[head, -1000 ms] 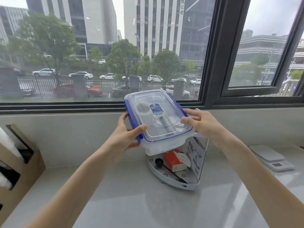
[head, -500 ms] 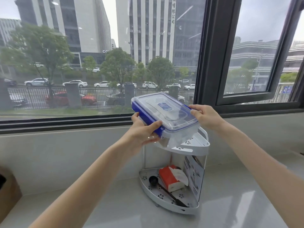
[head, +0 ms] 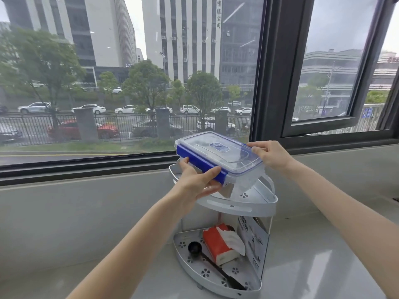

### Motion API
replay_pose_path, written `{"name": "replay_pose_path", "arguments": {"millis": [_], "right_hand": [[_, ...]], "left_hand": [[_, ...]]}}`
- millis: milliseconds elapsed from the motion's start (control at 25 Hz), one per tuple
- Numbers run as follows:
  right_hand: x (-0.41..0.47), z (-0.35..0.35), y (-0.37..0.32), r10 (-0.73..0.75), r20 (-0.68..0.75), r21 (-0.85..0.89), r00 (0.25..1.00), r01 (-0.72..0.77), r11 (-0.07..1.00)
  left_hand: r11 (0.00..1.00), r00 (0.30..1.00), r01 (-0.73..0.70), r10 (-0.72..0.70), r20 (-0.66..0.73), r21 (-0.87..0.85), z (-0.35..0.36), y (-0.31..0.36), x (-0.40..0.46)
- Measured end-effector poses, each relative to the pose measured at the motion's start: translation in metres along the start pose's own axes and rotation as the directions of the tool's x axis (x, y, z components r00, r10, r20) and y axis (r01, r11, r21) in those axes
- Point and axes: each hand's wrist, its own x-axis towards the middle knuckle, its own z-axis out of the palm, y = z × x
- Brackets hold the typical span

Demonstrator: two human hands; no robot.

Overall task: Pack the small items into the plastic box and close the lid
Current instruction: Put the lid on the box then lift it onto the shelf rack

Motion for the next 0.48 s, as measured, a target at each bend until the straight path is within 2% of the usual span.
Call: {"name": "replay_pose_path", "arguments": {"millis": [480], "right_hand": [[0.013, 0.012, 0.017, 0.020, 0.029, -0.038, 0.999, -0.019, 0.999]], "left_hand": [[0.997, 0.996, 0.082, -0.082, 0.016, 0.015, 0.001, -0.024, 0.003]]}}
